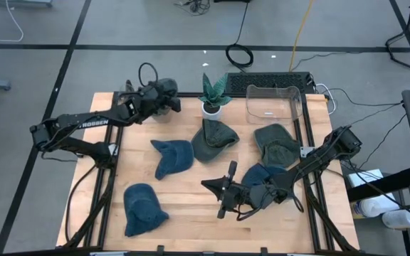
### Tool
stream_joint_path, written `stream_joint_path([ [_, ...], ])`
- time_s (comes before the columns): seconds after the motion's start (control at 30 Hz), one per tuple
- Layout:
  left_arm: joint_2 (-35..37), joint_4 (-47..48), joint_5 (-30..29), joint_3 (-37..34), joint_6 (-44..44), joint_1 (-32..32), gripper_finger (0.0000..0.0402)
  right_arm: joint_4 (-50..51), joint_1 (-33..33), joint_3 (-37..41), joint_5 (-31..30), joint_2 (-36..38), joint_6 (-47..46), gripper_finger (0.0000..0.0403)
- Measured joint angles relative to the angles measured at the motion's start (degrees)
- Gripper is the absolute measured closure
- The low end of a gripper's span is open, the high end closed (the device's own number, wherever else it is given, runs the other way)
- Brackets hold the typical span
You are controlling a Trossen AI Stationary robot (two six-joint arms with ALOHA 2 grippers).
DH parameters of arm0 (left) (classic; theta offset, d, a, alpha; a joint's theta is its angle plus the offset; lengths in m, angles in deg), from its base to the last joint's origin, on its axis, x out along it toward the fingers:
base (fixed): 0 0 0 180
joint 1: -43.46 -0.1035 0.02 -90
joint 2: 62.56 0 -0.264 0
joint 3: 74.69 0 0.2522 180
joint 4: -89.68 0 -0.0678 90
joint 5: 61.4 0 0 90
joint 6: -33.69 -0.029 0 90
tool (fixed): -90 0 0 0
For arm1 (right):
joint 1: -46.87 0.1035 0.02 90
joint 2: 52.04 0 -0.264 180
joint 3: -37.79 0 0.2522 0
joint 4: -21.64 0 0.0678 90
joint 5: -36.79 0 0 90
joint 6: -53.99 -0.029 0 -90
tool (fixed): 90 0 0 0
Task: Pick & Place hat
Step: Put the bottom right green cap into the left transparent bin
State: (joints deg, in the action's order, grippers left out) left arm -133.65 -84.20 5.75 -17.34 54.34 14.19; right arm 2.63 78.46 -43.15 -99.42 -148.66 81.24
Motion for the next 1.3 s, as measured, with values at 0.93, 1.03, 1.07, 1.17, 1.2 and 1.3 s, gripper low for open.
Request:
stream_joint_path([
  [0.93, -12.92, 18.55, -26.66, 0.0, 8.17, 2.2, 0.0401, 0.02, -0.56, 0.0, -0.09, 0.0, 0.39, 0.0399],
  [1.03, -12.92, 21.12, -28.07, 0.0, 9.39, 2.07, 0.0401, 0.05, -0.63, 0.0, -0.11, 0.0, 0.39, 0.0399],
  [1.07, -12.83, 22.37, -29.01, 0.0, 10.72, 2.24, 0.0401, 0.22, -0.63, 0.0, -0.11, 0.0, 0.39, 0.0399],
  [1.17, -11.68, 25.53, -30.31, 0.0, 13.97, 2.53, 0.0401, 0.37, -0.63, 0.0, -0.11, -0.02, 0.39, 0.0399],
  [1.2, -11.56, 25.9, -30.38, 0.01, 14.32, 2.6, 0.0401, 0.37, -0.66, 0.0, -0.11, -0.02, 0.39, 0.0399],
  [1.3, -11.62, 27.55, -30.36, 0.0, 15.77, 2.85, 0.0401, 0.5, -0.79, 0.0, -0.07, -0.02, -0.04, 0.0399],
])
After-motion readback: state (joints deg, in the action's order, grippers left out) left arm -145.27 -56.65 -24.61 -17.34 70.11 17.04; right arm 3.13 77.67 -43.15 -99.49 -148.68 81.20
